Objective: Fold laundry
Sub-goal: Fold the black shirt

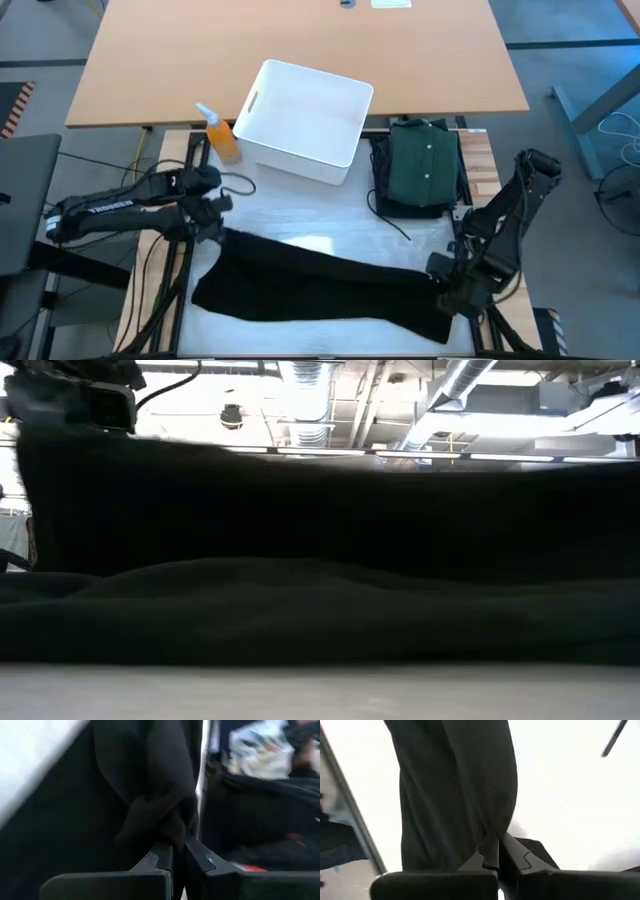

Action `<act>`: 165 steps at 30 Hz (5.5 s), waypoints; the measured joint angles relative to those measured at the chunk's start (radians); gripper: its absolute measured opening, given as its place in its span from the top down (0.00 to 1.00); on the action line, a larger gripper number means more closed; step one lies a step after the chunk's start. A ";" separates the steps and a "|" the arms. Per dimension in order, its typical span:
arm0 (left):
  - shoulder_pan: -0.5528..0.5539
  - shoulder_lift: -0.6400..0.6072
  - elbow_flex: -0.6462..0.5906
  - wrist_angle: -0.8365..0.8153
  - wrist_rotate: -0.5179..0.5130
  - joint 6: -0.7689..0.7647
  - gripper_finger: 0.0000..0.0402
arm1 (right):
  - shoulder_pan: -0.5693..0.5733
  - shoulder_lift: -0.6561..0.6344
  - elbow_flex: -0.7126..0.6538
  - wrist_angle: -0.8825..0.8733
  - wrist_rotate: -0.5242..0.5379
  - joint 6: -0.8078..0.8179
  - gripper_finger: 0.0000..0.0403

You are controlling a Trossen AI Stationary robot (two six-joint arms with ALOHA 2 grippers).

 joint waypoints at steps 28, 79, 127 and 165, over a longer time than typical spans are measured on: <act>-0.588 0.144 -0.228 0.197 -0.289 -0.641 1.00 | 0.049 0.346 -0.001 0.594 -0.291 0.328 0.75; -0.209 0.185 -0.228 1.008 -0.428 -0.155 0.68 | -0.211 0.131 -0.003 0.174 0.221 -0.002 0.56; -0.667 0.921 0.072 0.988 -1.154 0.001 0.68 | -0.682 0.430 -0.002 0.252 0.623 -0.325 0.56; -0.763 0.932 0.075 1.077 -1.279 -0.179 0.68 | -0.247 0.431 0.000 0.581 0.416 -0.136 0.56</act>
